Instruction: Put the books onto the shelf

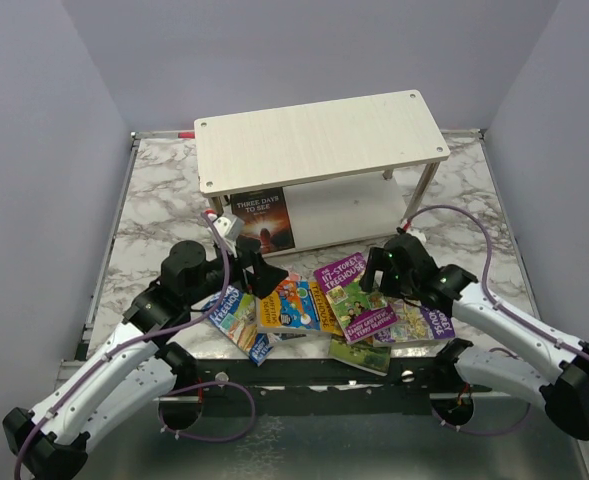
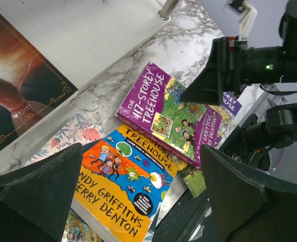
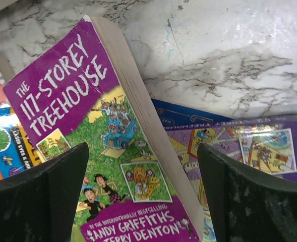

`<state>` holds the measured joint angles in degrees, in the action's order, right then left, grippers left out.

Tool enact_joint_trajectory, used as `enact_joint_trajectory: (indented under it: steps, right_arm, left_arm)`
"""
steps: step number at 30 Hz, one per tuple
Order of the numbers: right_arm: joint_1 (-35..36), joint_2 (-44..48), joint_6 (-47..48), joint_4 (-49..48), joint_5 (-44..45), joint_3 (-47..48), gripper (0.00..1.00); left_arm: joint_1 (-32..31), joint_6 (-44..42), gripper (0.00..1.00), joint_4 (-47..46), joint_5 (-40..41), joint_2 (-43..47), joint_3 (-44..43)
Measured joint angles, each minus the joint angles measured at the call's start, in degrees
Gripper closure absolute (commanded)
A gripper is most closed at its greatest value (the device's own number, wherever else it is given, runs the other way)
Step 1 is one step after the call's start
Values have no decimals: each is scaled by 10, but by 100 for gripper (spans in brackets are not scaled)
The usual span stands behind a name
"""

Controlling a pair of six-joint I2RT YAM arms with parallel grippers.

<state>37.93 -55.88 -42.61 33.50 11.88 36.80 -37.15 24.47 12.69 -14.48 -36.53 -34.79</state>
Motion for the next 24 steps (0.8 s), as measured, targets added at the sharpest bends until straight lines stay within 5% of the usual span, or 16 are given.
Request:
enact_joint_trajectory:
  steps: [13, 24]
  right_arm:
    - [-8, -55, 52, -131, -58, -49, 13]
    - [-15, -56, 55, -203, -101, -89, 27]
  left_arm:
    - [0, 13, 1, -1, -43, -37, 0]
    - [-14, 60, 1, -3, -102, -113, -5]
